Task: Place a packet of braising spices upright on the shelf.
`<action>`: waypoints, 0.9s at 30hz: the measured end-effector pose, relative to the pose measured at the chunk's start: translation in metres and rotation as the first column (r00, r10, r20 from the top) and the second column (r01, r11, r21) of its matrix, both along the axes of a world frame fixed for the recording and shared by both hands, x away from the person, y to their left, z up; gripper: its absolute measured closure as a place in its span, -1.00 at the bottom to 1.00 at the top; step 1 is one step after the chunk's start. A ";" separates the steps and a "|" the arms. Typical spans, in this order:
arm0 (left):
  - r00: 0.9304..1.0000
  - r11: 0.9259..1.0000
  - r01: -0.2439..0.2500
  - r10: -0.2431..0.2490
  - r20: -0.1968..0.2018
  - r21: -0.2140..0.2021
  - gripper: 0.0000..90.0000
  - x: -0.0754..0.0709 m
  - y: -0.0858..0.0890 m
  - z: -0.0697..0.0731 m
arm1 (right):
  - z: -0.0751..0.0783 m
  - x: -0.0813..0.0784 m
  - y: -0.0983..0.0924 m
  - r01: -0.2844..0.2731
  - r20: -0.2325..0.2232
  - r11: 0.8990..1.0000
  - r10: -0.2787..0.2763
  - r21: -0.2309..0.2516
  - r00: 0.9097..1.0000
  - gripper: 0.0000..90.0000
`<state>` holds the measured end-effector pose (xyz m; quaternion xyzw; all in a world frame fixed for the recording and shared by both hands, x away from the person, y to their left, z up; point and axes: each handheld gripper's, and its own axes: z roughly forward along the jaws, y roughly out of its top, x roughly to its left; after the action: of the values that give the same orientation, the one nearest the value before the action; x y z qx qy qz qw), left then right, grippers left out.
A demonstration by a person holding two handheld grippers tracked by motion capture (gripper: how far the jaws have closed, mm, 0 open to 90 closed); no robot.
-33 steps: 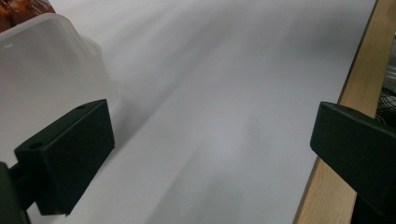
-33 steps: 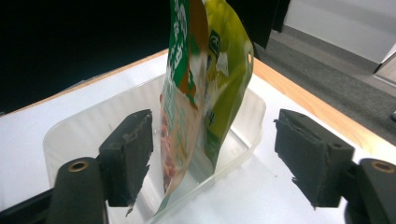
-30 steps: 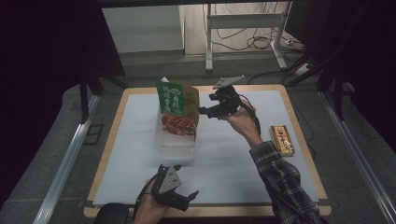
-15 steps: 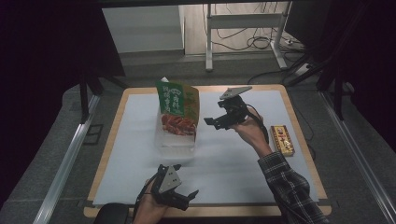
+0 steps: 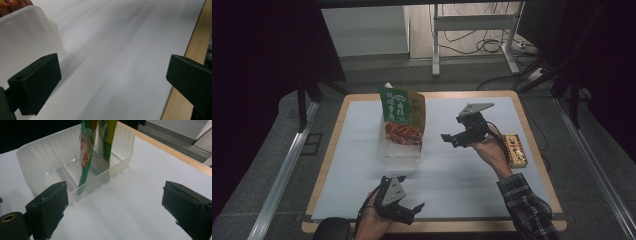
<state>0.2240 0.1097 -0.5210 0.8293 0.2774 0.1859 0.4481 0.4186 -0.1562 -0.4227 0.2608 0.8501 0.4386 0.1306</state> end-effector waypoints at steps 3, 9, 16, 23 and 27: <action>1.000 1.000 0.001 -0.001 0.001 0.000 -1.00 0.000 -0.001 0.000 | -0.002 -0.002 -0.004 0.008 -0.003 1.000 -0.008 0.005 1.000 -0.85; 1.000 1.000 -0.001 0.001 0.001 0.002 -1.00 -0.001 -0.001 0.000 | -0.010 -0.011 -0.016 0.023 0.000 1.000 -0.023 0.005 1.000 -0.85; 1.000 1.000 0.001 -0.001 0.001 0.010 -1.00 -0.001 -0.001 0.000 | -0.020 -0.014 -0.029 0.045 -0.011 0.999 -0.045 -0.017 0.999 -0.84; 1.000 1.000 0.008 -0.008 0.002 0.025 -1.00 0.000 0.000 0.000 | -0.024 -0.016 -0.040 0.077 -0.015 0.997 -0.078 -0.024 0.997 -0.84; 1.000 1.000 0.000 0.000 0.001 0.010 -1.00 -0.001 0.000 0.000 | -0.027 -0.016 -0.047 0.104 -0.009 0.994 -0.104 -0.026 0.995 -0.84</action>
<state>0.2231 0.1093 -0.5212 0.8315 0.2761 0.1879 0.4440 0.4023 -0.2031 -0.4496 0.3053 0.8415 0.4189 0.1524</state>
